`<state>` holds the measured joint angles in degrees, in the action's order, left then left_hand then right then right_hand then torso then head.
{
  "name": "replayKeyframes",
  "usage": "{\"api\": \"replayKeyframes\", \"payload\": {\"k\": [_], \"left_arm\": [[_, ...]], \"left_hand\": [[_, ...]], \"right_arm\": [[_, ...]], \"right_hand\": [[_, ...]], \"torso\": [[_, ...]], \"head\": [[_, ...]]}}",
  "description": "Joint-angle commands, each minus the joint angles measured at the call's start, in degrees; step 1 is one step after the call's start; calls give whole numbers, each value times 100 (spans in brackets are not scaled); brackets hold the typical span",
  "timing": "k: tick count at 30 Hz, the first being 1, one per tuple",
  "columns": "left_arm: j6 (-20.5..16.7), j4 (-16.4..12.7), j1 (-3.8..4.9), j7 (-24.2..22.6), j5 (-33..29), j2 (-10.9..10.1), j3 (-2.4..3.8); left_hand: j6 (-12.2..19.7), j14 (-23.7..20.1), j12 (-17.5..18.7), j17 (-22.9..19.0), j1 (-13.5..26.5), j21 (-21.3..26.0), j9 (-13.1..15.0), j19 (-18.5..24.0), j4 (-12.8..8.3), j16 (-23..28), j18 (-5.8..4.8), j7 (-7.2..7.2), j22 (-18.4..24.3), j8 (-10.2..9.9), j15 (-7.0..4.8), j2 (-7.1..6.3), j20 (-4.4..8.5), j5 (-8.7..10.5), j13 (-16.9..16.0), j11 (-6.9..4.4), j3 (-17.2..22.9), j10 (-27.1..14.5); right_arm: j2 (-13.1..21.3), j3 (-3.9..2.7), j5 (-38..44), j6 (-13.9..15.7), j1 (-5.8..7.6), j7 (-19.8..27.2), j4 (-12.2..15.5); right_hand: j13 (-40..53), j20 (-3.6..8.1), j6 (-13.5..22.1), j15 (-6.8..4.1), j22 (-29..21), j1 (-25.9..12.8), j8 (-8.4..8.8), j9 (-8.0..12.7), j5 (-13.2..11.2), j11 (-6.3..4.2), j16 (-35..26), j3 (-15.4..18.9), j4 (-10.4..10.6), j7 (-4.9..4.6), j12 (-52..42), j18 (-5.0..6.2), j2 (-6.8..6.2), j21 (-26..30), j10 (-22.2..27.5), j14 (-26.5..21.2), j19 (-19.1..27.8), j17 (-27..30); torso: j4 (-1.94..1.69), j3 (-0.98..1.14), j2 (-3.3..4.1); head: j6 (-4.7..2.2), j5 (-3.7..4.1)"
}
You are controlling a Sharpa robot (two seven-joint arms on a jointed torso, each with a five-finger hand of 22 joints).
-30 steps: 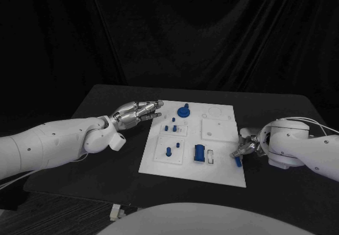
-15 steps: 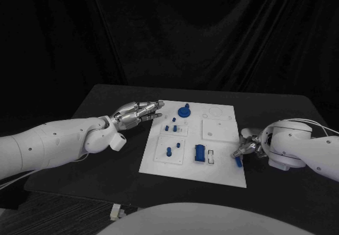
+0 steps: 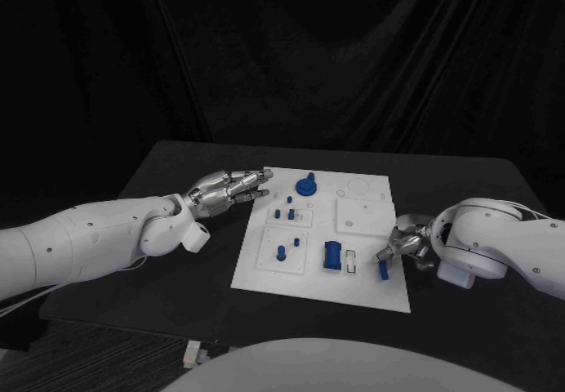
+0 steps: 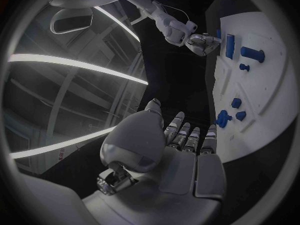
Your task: Assemble the parts on the task board
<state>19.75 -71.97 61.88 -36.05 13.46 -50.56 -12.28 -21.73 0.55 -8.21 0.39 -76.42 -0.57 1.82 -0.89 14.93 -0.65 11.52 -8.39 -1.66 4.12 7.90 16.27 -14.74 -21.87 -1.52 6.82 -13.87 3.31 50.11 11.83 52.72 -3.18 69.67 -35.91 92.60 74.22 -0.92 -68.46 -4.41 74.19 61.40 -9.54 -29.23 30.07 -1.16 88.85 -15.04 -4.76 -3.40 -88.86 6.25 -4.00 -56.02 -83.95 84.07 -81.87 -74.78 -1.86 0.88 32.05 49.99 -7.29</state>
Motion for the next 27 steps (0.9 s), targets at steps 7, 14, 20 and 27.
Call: {"api": "replayKeyframes", "payload": {"k": [7,14,20,27], "left_arm": [[84,-5,-12,-46,-31,8,5],[97,-2,-14,-40,-31,16,5],[114,-3,-15,-30,-30,25,5],[121,-8,-17,-13,-30,12,5]], "left_hand": [[-45,33,-93,2,-73,-46,86,-35,-18,-12,-115,5,-76,70,19,5,-3,-120,-9,46,223,-20],[-45,33,-93,2,-73,-46,86,-35,-18,-12,-115,5,-76,70,19,5,-3,-120,-9,46,223,-20],[-47,33,-98,2,-85,-44,85,-32,-28,-13,-115,0,-70,74,19,3,-4,-127,-9,52,234,-17],[-46,32,-98,2,-86,-43,85,-31,-29,-12,-115,-1,-67,74,19,3,-4,-128,-9,52,234,-17]], "right_arm": [[-131,-2,-1121,577,38,-29,-26],[-251,-1,-1213,823,29,-7,-78],[-354,-1,-1236,997,-30,9,-124],[-424,0,-1158,1129,-85,24,-159]], "right_hand": [[1578,-6,331,-99,758,26,17,13,259,-87,51,-1186,-354,103,-114,-5,24,153,-605,573,38,-1440],[1578,-5,354,-100,748,-36,1,-3,233,-88,47,-1202,-339,105,-114,1,27,198,-605,571,49,-1435],[1578,-5,400,-100,723,-78,-15,-21,162,-87,32,-1224,-328,103,-114,19,41,308,-605,567,81,-1416],[1578,-8,447,-95,702,-103,-30,-38,97,-82,22,-1240,-320,97,-114,33,54,400,-605,563,112,-1403]], "torso": [[-4,0,1],[-2,0,1],[-2,0,2],[-2,0,1]], "head": [[1,10],[1,29],[1,21],[1,13]]}}
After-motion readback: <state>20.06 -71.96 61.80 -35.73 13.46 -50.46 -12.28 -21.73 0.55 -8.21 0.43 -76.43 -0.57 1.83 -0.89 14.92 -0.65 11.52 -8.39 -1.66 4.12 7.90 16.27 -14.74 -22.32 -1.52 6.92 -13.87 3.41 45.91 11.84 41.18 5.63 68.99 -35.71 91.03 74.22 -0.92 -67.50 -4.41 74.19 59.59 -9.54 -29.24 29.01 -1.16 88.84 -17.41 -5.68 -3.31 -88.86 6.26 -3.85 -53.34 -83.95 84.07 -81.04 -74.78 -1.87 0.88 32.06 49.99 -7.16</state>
